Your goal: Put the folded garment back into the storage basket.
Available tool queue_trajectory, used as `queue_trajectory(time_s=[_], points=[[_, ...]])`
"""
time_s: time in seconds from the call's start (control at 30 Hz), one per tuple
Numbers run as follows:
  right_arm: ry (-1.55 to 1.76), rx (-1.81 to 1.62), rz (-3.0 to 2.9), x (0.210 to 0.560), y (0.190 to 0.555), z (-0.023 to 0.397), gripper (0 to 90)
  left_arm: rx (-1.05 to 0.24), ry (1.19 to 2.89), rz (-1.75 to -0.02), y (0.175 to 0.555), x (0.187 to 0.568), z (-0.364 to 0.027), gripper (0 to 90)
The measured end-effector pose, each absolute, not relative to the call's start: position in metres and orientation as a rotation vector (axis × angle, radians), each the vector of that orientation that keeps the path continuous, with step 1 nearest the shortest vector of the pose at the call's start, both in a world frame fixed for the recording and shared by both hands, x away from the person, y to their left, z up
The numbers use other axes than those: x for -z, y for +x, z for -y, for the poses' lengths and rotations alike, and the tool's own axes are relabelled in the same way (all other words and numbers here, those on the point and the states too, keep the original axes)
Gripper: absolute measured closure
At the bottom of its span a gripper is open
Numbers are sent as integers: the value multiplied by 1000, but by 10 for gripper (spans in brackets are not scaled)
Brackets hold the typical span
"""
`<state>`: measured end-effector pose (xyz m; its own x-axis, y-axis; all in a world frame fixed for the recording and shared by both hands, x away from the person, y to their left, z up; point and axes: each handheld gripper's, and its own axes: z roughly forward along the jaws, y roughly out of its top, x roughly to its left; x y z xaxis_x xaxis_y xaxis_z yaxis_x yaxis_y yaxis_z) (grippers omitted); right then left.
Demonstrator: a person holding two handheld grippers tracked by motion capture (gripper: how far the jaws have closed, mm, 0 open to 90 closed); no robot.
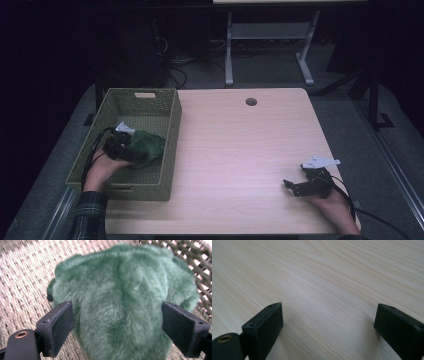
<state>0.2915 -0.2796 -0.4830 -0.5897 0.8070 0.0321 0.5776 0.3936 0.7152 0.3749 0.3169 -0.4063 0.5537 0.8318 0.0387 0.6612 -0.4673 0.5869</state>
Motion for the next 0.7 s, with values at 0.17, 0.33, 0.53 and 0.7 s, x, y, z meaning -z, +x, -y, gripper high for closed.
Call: queue_trajectory(time_s=[0.17,0.33,0.53,0.7], points=[[1212,-1004,-2331,483,291,280,81,-451,2210,-1190,374,401,-321,127],[1218,-1002,-2327,483,291,279,81,-412,2178,-1171,376,399,-321,127],[1219,-1002,-2325,483,291,279,81,-387,2118,-1157,374,392,-323,128],[1218,-1001,-2325,483,291,279,81,-377,2115,-1109,372,380,-309,129]])
